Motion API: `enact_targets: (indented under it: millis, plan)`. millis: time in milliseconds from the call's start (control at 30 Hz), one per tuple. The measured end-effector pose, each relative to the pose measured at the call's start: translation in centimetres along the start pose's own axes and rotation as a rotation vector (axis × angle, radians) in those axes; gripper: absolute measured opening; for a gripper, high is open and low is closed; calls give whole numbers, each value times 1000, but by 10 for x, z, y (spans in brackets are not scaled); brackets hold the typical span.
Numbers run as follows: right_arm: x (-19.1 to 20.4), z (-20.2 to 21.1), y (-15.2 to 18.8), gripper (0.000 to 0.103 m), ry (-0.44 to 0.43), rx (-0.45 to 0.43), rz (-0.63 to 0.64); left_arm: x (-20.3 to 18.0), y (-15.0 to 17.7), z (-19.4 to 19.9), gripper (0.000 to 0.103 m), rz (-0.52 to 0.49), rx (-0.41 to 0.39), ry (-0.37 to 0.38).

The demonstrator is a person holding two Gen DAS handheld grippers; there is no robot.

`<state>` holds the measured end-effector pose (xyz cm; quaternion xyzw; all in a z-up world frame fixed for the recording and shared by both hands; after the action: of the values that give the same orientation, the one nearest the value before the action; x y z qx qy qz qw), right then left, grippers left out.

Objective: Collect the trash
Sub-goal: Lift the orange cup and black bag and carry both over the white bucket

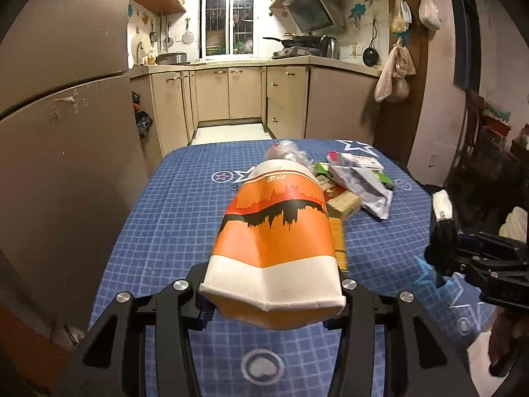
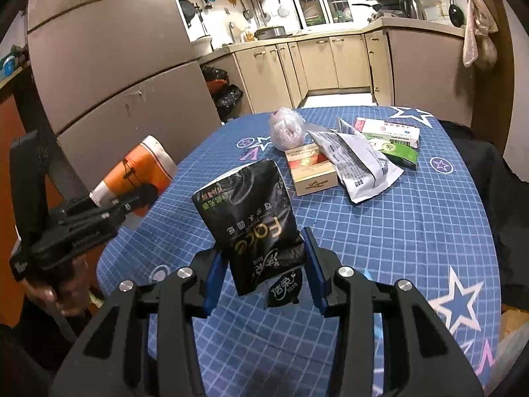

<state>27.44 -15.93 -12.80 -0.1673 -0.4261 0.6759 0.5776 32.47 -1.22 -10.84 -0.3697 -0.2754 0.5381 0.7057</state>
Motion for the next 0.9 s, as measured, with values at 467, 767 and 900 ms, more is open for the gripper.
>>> enact_targets:
  millis: [467, 767, 900]
  plan:
    - [0, 48, 10, 41, 79, -59, 4, -43, -1, 19, 49, -49, -14, 36]
    - [-32, 86, 15, 41, 154, -103, -45, -84, -5, 23, 49, -106, -22, 94]
    - [-45, 101, 21, 41, 197, -118, -60, -106, -7, 25, 49, -135, -28, 118]
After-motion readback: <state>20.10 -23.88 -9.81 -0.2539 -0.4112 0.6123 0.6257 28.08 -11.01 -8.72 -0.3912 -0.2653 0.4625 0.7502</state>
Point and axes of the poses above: each gripper's, at about its wrist camera, not at the fingertips, and z roughly against the way its jaws point, x to its left, y to its underside, the point moved 8 cm from there along -z, roughly the way its jaws point
